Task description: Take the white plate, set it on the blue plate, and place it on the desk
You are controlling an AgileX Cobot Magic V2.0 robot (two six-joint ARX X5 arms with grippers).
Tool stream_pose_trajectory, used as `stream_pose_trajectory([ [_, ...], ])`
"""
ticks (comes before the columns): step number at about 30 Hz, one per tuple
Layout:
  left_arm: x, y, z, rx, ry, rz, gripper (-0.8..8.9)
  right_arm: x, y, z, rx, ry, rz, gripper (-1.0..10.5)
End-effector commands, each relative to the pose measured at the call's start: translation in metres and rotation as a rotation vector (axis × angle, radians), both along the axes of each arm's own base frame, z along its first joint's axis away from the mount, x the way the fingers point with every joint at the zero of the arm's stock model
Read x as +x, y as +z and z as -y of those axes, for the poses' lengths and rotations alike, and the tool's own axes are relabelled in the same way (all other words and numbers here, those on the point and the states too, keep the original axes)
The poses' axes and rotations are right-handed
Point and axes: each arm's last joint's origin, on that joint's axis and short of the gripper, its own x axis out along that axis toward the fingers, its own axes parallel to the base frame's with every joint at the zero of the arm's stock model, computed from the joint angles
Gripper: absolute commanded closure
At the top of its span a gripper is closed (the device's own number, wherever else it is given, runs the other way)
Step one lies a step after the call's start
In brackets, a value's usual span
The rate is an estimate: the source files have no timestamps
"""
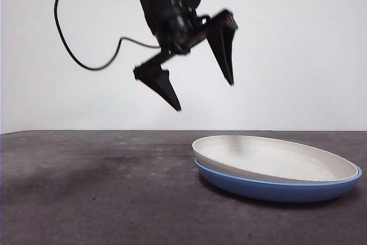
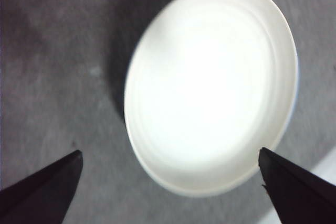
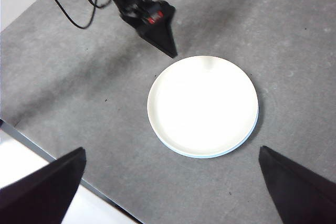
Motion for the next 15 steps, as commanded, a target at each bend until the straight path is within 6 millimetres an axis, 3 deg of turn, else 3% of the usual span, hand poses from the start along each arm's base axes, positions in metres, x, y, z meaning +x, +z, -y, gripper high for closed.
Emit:
stream_pose_trajectory([
  [1, -0.006, 0.013, -0.002, 0.010, -0.076, 0.009, 1.25, -0.002, 0.005, 0.000, 0.001, 0.007, 0.027, 4.1],
  [7, -0.026, 0.047, -0.017, 0.005, -0.116, 0.035, 1.25, -0.001, 0.005, 0.000, 0.010, 0.000, 0.018, 4.1],
  [15, -0.072, 0.117, -0.050, -0.086, -0.132, 0.186, 1.25, -0.001, 0.005, 0.000, 0.062, -0.046, -0.025, 4.1],
])
